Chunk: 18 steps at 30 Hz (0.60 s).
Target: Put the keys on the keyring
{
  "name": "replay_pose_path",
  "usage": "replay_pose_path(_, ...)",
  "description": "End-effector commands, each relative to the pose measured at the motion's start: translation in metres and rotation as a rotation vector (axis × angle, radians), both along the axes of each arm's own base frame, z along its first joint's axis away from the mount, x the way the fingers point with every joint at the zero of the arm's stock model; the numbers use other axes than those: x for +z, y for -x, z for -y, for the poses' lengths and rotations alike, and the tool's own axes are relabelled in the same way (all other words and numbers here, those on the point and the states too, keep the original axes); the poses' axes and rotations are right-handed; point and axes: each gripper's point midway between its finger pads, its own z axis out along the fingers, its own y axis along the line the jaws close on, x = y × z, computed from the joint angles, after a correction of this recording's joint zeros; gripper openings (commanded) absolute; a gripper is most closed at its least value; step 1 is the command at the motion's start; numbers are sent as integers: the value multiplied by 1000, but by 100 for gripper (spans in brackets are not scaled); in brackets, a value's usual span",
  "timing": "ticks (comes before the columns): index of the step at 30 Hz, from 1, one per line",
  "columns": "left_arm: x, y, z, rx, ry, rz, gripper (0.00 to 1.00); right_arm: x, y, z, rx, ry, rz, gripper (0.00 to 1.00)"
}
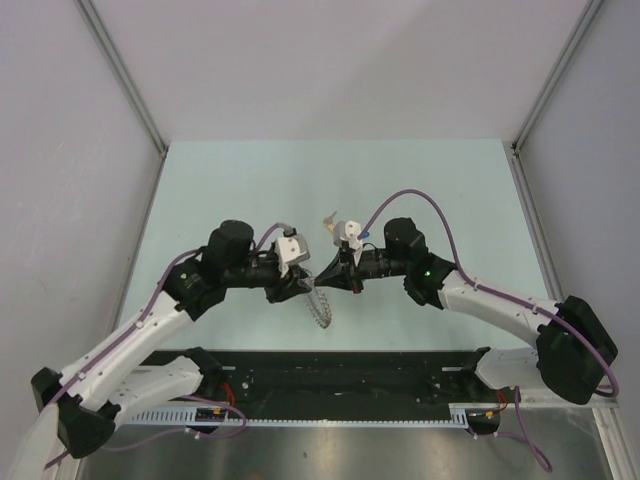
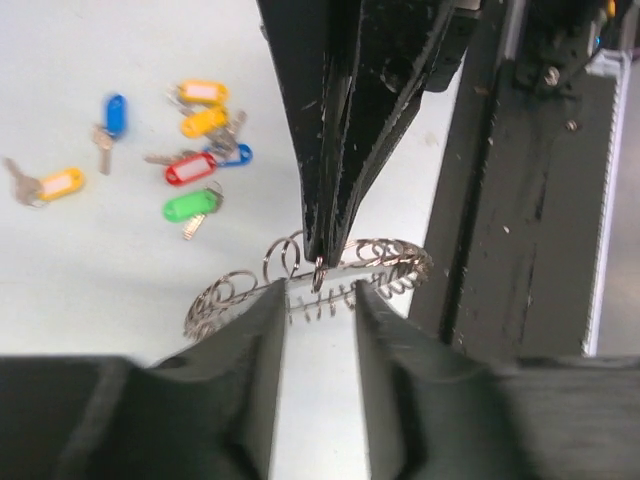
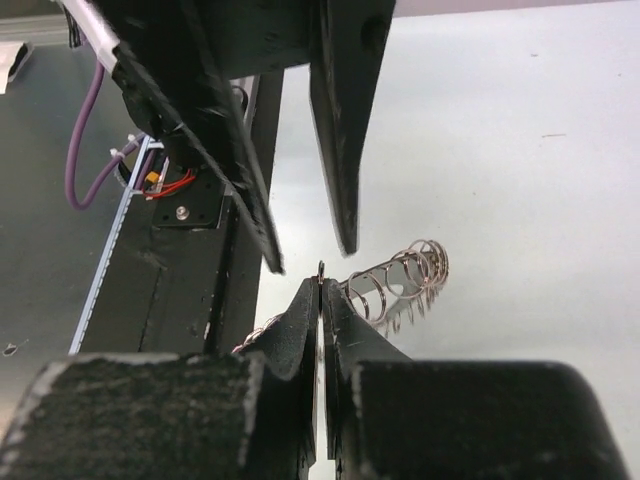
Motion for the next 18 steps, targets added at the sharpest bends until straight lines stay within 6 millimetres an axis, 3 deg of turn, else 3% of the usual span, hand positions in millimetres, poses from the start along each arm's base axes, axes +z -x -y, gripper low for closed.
replay_pose_path(1,43,-8,-5,89,163,171,42,57,0,2,1,-142,100,0)
replay_pose_path(8,84,-6,-23,233,414,287,50,95,-2,13,-33,-289,123,0)
replay_pose_path(18,91,-1,-12,198,521,230,52,122,16,26,-22,-461,118,0)
